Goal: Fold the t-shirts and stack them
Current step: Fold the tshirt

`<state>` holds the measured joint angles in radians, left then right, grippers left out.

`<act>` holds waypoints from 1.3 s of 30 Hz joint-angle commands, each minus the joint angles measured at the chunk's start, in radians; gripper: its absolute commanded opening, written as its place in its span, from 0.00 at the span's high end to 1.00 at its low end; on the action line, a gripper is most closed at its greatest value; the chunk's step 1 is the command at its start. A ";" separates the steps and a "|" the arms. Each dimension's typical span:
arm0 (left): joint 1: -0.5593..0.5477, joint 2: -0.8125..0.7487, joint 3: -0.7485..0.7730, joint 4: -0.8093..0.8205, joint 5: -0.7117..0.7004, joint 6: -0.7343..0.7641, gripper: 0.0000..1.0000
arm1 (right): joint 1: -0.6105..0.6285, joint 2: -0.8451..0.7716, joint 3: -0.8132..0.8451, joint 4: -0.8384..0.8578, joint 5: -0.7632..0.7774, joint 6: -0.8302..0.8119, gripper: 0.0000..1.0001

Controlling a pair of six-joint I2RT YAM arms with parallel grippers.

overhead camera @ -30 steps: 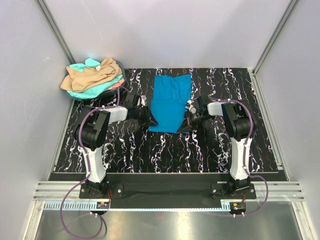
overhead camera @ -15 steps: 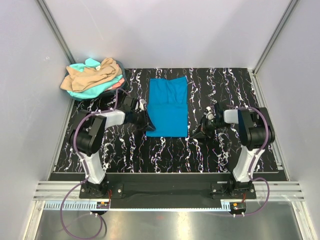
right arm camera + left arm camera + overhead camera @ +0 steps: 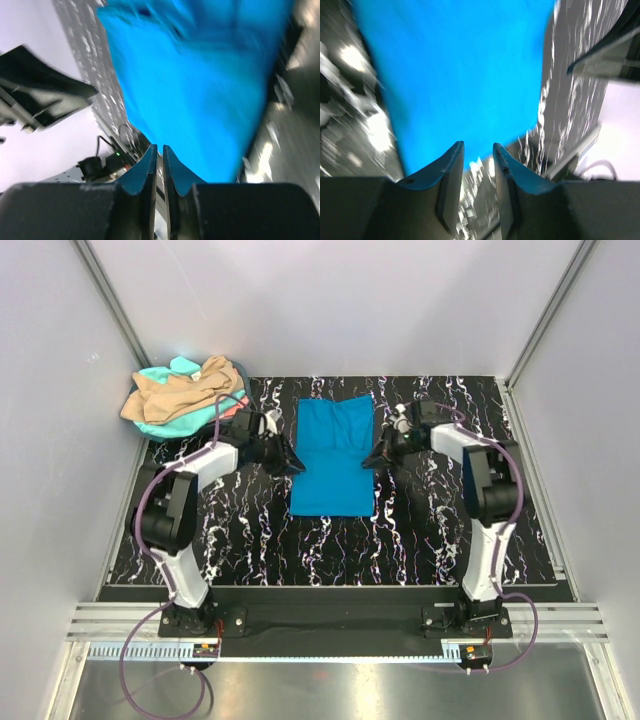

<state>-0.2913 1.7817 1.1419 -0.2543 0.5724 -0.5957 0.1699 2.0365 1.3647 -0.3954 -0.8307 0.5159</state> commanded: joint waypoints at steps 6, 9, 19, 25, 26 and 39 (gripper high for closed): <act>0.069 0.254 0.134 0.243 0.121 -0.045 0.76 | 0.029 0.243 0.184 0.243 -0.136 0.212 0.88; 0.075 0.286 0.147 0.251 0.103 -0.067 0.76 | 0.023 0.298 0.211 0.288 -0.150 0.237 0.89; 0.080 0.323 0.238 0.075 0.011 0.038 0.72 | -0.035 0.343 0.278 0.192 -0.092 0.194 0.86; 0.076 0.173 0.243 -0.140 -0.158 0.171 0.55 | -0.050 0.205 0.405 -0.314 0.215 -0.126 0.70; 0.073 0.141 0.234 -0.160 -0.192 0.181 0.53 | -0.052 0.158 0.405 -0.356 0.257 -0.176 0.63; -0.081 -0.201 -0.163 -0.185 -0.368 -0.036 0.42 | -0.029 -0.243 -0.271 -0.054 0.134 0.081 0.31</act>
<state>-0.3298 1.6115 1.0630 -0.4572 0.3107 -0.4984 0.1291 1.8210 1.1866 -0.5755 -0.6529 0.4953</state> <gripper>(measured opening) 0.608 0.687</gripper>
